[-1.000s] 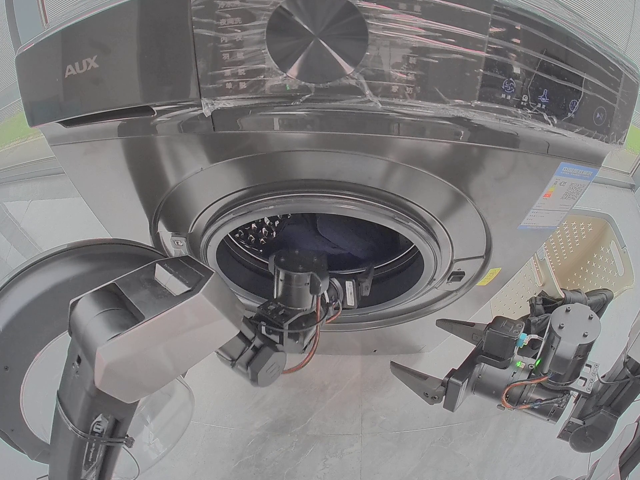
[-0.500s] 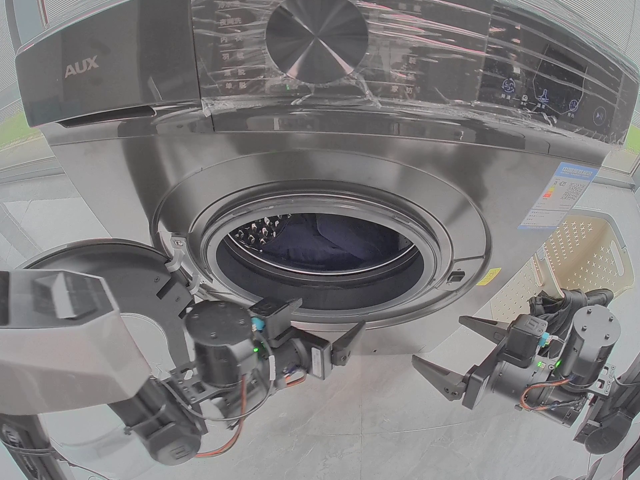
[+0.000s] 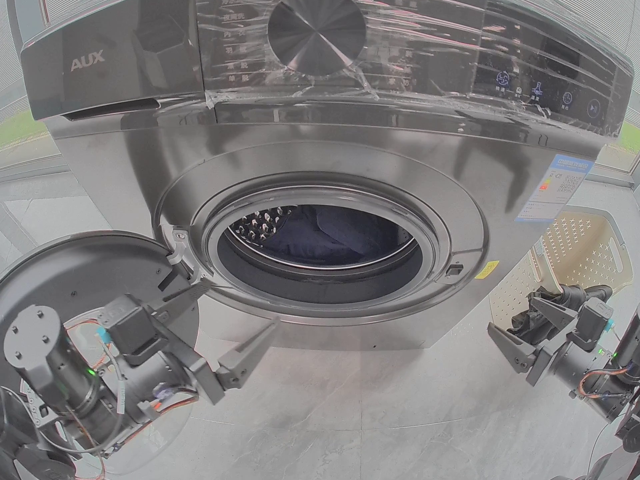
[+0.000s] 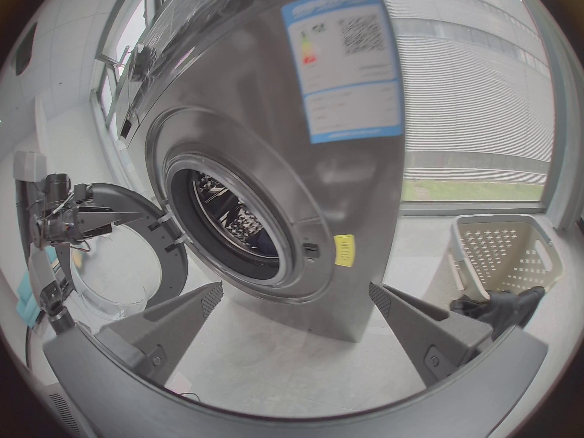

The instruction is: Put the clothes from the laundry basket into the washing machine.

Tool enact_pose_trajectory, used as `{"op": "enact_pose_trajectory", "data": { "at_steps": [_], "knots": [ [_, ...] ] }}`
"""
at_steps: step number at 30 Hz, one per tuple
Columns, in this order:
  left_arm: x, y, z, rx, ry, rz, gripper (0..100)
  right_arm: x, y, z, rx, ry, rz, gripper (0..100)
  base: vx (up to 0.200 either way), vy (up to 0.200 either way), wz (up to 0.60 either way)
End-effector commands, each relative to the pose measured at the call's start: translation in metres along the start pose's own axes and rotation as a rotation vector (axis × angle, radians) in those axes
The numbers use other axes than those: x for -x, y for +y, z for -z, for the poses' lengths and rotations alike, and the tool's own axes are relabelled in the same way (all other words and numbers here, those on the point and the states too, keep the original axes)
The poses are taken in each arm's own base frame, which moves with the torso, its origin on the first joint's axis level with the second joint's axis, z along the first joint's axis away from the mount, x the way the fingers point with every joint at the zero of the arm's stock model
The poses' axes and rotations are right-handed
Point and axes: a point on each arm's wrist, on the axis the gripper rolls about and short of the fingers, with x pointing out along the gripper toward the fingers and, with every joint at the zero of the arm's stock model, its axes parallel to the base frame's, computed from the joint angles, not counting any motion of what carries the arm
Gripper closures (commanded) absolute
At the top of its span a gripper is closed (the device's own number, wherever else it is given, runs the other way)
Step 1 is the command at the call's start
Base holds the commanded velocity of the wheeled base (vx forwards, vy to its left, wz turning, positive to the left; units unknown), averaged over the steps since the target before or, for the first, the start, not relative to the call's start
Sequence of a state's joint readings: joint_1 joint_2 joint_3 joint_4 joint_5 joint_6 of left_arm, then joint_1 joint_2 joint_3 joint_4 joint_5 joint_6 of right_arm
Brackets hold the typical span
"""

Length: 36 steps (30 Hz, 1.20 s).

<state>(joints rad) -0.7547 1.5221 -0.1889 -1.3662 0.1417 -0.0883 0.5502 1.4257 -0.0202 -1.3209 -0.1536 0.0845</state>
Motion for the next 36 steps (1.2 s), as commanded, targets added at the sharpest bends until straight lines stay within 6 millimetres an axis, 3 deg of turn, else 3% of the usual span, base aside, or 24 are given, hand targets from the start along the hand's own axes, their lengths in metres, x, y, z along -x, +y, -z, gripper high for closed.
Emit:
{"op": "enact_pose_trajectory", "data": {
  "at_steps": [1, 6, 15, 25, 30, 36],
  "knots": [
    [0.050, 0.015, -0.021, -0.028, -0.068, -0.059, 0, 0.033, -0.015, -0.012, -0.011, -0.072, 0.084, 0, -0.200, 0.000, 0.00],
    [0.071, 0.018, -0.022, -0.030, -0.084, -0.072, 0, 0.047, -0.020, -0.013, -0.014, -0.072, 0.121, 0, -0.200, 0.000, 0.00],
    [0.121, 0.026, -0.018, -0.029, -0.073, -0.124, 0, 0.091, -0.030, -0.005, -0.003, -0.064, 0.228, 0, -0.200, 0.000, 0.00],
    [0.168, 0.030, -0.005, -0.040, -0.062, -0.199, 0, 0.141, -0.030, 0.018, 0.010, -0.083, 0.339, 0, 0.000, 0.000, 0.00],
    [0.180, 0.031, -0.002, -0.033, -0.076, -0.241, 0, 0.157, -0.027, 0.033, 0.009, -0.089, 0.367, 0, 0.000, -0.200, 0.00],
    [0.193, 0.030, 0.018, -0.051, -0.089, -0.255, 0, 0.170, -0.025, 0.049, 0.008, -0.111, 0.404, 0, 0.000, -0.200, 0.00]
  ]
}}
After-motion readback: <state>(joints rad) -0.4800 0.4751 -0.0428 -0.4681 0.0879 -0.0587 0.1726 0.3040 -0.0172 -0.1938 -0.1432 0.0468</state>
